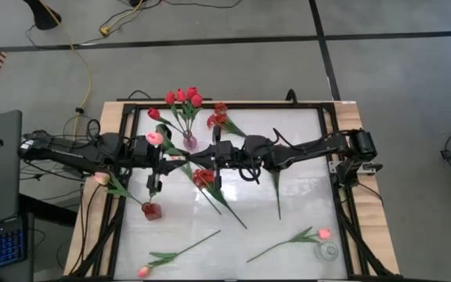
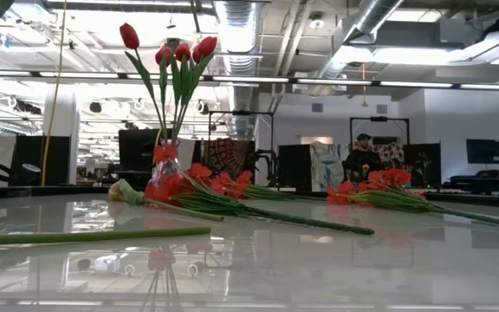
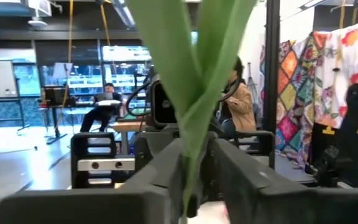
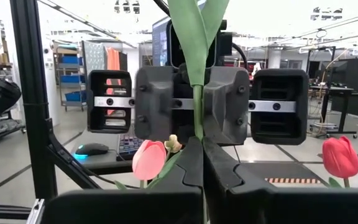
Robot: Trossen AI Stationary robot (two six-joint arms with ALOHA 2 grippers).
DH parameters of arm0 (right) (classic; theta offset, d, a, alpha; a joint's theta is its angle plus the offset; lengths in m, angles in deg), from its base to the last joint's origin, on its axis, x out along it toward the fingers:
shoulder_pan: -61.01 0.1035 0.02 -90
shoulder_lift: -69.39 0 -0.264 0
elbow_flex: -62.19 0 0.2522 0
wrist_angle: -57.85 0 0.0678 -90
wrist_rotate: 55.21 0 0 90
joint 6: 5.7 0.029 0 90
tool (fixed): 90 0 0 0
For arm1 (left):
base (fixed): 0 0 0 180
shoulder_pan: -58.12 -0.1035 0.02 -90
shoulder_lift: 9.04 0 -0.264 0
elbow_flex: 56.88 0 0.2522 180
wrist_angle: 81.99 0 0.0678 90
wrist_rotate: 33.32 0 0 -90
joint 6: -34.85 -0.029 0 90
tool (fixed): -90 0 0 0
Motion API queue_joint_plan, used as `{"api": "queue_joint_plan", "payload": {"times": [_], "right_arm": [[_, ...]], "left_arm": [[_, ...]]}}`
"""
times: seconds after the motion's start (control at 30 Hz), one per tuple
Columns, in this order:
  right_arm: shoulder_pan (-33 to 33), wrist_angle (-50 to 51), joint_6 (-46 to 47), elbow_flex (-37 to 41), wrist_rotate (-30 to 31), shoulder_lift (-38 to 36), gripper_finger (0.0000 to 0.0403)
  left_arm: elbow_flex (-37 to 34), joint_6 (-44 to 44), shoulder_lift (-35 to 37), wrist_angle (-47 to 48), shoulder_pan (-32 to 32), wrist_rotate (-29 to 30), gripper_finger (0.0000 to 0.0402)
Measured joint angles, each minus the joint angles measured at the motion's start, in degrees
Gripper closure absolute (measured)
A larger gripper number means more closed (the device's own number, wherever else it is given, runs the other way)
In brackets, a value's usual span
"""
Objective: Sort flowers into vase by color
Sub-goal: Put the pink tulip into the red vase
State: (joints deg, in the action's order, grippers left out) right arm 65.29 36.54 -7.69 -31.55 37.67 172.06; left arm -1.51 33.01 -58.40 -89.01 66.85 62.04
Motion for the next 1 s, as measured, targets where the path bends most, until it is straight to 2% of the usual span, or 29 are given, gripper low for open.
{"api": "queue_joint_plan", "payload": {"times": [0.13, 0.5, 0.63, 0.77, 0.87, 1.0], "right_arm": [[0.2, 0.1, 0.0, 0.0, -0.2, 0.0, 0.0369], [0.1, 0.2, 0.3, 0.0, -0.8, 0.0, 0.0320], [0.0, 0.4, 0.4, 0.0, -3.2, 0.0, 0.0277], [-0.1, 0.5, 0.4, 0.0, -4.3, 0.0, 0.0214], [-0.2, 2.3, 0.4, 0.0, -4.5, -0.8, 0.0164], [-0.3, 7.9, 0.0, 0.0, -4.5, -3.4, 0.0124]], "left_arm": [[0.0, -0.7, 0.2, 0.3, 0.0, 0.3, 0.0391], [0.0, -0.7, 0.5, 0.6, 0.0, 1.2, 0.0400], [0.0, -0.7, 2.0, 1.1, 0.0, 1.1, 0.0401], [0.0, -0.7, 4.5, 2.5, 0.0, 1.1, 0.0401], [2.5, -1.6, 7.2, 10.0, 0.0, 1.4, 0.0401], [13.5, 0.2, 9.8, 29.2, 0.0, 3.1, 0.0401]]}}
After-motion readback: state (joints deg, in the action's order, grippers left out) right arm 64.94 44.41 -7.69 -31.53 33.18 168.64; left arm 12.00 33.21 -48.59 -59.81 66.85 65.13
